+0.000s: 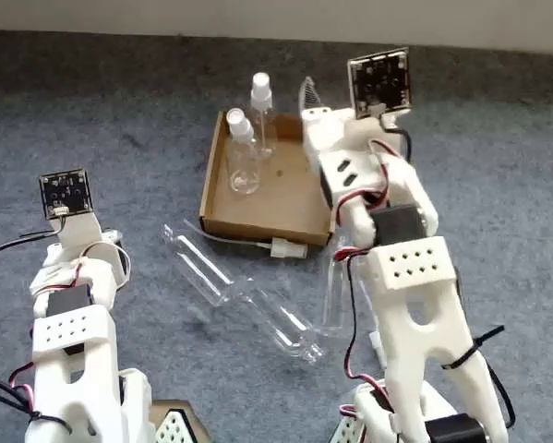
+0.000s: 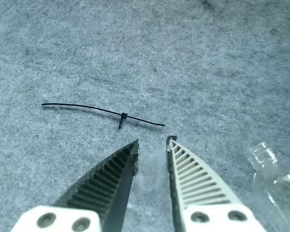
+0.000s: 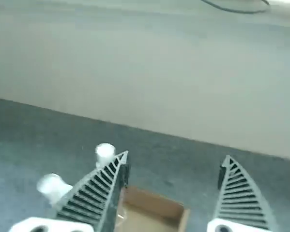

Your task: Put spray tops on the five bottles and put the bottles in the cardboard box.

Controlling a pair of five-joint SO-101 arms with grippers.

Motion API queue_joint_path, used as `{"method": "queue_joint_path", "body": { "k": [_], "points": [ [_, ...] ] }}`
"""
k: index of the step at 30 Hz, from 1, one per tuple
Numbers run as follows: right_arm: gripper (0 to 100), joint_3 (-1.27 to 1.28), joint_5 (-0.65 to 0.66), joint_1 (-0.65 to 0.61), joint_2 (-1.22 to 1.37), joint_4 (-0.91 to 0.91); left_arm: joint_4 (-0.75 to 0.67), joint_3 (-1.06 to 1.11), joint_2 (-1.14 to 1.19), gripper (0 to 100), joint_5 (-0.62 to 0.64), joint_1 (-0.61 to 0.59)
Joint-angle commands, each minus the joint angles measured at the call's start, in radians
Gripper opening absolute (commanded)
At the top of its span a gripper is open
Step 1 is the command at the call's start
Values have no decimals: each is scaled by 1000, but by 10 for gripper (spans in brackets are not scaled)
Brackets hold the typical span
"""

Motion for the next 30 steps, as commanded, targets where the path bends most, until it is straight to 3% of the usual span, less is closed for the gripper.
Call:
{"method": "queue_joint_path", "body": {
  "k": [1, 10, 14, 16, 19, 24, 30],
  "points": [
    [247, -50, 26, 174, -38, 82, -18, -2, -10, 98, -8, 19],
    [249, 232, 26, 516, -35, 105, -18, 4, -8, 98, -8, 21],
    [249, 378, 40, 544, -15, -53, -15, 2, -8, 98, -9, 18],
    [249, 412, 92, 541, 28, -35, -14, 1, -12, 98, -9, 18],
    [249, 269, 114, 522, 151, 50, -12, -2, -15, 100, -11, 15],
    [250, -136, 40, 479, 449, 352, 38, -38, -12, 171, -9, -16],
    [250, -578, -6, 406, 736, 691, 107, -77, -8, 178, -6, -33]
  ]
}}
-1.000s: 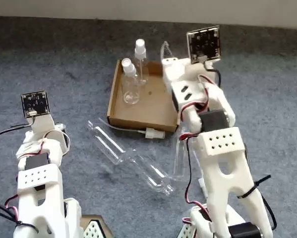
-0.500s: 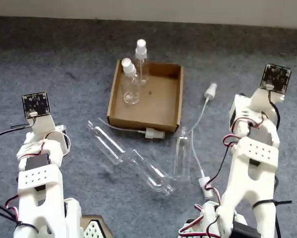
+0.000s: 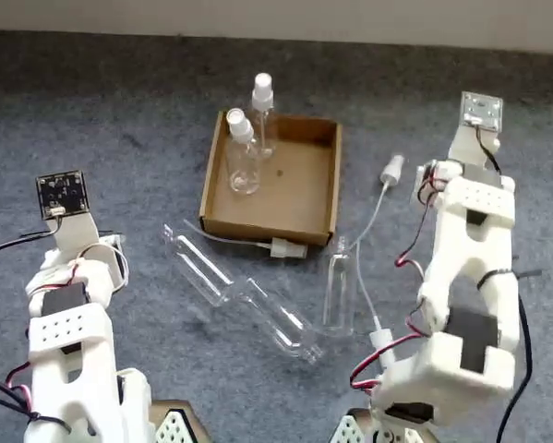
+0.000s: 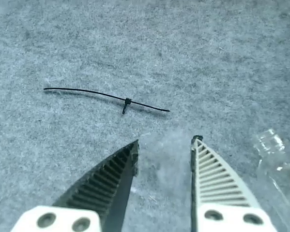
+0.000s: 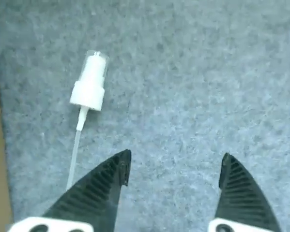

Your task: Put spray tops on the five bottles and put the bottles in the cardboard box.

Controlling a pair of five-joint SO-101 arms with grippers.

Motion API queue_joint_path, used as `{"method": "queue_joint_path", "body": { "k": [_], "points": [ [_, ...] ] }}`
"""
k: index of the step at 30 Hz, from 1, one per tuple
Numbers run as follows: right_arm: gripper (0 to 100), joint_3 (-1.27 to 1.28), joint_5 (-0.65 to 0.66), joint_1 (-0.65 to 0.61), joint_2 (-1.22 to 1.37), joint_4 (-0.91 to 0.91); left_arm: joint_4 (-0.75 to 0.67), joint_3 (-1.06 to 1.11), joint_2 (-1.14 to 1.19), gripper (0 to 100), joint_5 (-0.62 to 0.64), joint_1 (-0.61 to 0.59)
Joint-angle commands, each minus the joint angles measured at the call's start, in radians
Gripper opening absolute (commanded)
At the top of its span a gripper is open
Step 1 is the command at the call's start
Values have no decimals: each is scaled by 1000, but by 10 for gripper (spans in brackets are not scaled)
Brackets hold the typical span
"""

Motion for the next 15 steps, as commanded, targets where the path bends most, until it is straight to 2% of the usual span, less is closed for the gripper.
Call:
{"method": "queue_joint_path", "body": {
  "k": [1, 5, 7, 11, 15],
  "points": [
    [250, -305, -25, -51, 108, 182, 11, -54, -8, 178, -3, -12],
    [250, -438, -23, -62, 151, 363, 26, -67, -8, 179, -11, -10],
    [250, -453, -21, -77, 139, 475, 89, -127, -7, 179, -51, -10],
    [250, -441, 44, -176, 91, 662, 206, -226, -5, 179, -60, -8],
    [260, -348, 54, -260, 27, 748, 224, -231, -5, 179, -60, -7]
  ]
}}
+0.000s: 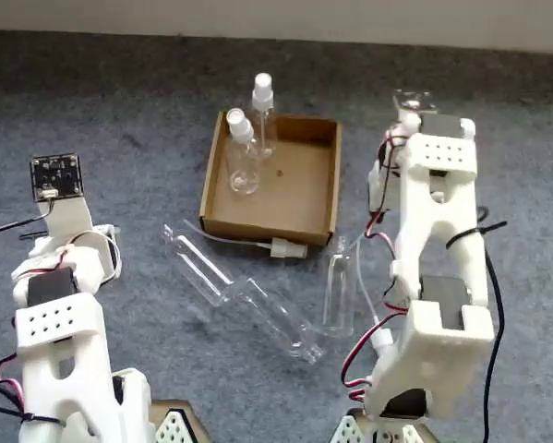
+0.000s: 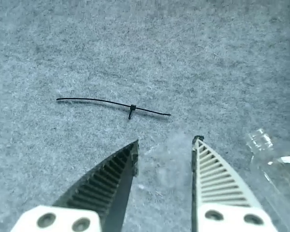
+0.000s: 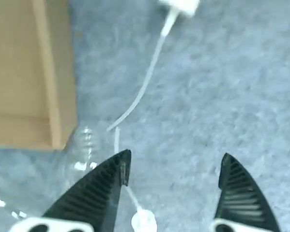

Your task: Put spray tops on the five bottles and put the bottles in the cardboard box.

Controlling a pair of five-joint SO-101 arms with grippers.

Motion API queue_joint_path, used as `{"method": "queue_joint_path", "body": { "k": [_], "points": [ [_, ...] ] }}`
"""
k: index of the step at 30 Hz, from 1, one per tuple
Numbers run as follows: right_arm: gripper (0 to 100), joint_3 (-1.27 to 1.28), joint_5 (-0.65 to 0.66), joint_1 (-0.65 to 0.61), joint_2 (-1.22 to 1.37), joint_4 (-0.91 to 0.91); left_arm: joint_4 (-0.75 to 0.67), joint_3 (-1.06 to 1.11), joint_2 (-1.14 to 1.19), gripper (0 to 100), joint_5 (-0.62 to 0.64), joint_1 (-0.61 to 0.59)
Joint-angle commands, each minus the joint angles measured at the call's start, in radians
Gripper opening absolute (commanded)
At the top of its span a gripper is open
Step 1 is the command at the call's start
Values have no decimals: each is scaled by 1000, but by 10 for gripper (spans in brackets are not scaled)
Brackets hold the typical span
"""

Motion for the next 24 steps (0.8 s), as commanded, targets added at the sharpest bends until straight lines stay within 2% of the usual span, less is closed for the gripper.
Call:
{"method": "queue_joint_path", "body": {
  "k": [1, 6, 12, 16, 21, 24],
  "points": [
    [276, 68, 17, -73, -124, 53, 9, -42, -5, 179, -9, -8],
    [326, 291, -25, -189, -303, -24, 9, -35, -5, 214, -12, -10],
    [326, 638, -100, -309, -420, -298, 9, -35, -5, 238, -12, -10],
    [325, 791, -169, -309, -394, -423, 9, -35, -5, 238, -12, -10],
    [320, 819, -183, -309, -360, -486, 9, -33, -5, 238, -12, -10],
    [246, 814, -178, -302, -335, -487, 9, -33, -5, 238, -12, -10]
  ]
}}
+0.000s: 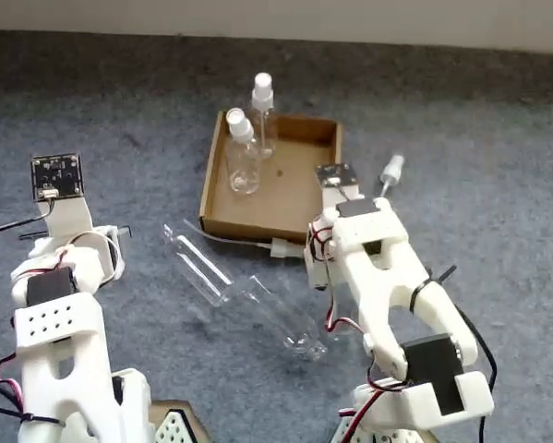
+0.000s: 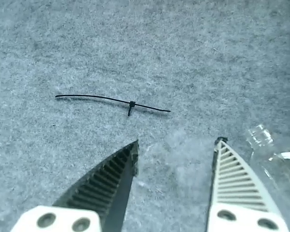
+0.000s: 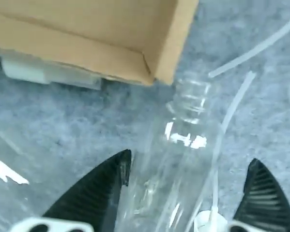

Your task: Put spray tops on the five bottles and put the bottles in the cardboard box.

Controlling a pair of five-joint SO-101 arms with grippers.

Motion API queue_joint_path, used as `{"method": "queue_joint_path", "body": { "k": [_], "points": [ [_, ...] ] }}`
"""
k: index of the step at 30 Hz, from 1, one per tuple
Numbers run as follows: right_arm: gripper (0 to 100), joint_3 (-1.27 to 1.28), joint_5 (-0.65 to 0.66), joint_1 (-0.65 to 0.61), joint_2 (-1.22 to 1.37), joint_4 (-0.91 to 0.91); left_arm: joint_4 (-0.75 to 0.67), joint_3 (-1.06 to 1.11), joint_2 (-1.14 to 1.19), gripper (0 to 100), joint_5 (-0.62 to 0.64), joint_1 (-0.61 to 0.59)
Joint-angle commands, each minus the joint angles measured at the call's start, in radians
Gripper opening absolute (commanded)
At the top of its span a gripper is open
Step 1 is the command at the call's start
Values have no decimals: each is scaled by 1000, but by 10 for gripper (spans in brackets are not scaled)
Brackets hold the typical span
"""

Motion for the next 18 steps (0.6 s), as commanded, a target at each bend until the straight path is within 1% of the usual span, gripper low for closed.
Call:
{"method": "queue_joint_path", "body": {
  "k": [1, 5, 6, 8, 9, 11, 13, 15, 18],
  "points": [
    [208, -10, -5, 18, 7, -19, 3, -31, -5, 238, -6, -10],
    [83, -10, -2, 94, 5, -67, 3, -38, -8, 238, -6, -10],
    [55, -10, 11, 113, 5, -64, 3, -39, -13, 238, -8, -10],
    [1, -12, 81, 145, 2, -58, 8, -59, -15, 238, -8, -12],
    [3, -21, 132, 159, -2, -58, 35, -87, -15, 238, -8, -12],
    [5, -68, 203, 186, -31, -58, 137, -171, -7, 239, -9, -12],
    [4, -108, 213, 231, -79, -27, 250, -274, -7, 242, -9, -12],
    [4, -142, 227, 274, -137, 22, 331, -374, -5, 242, -9, -10],
    [4, -170, 350, 302, -225, 70, 411, -483, -4, 242, -9, -1]
  ]
}}
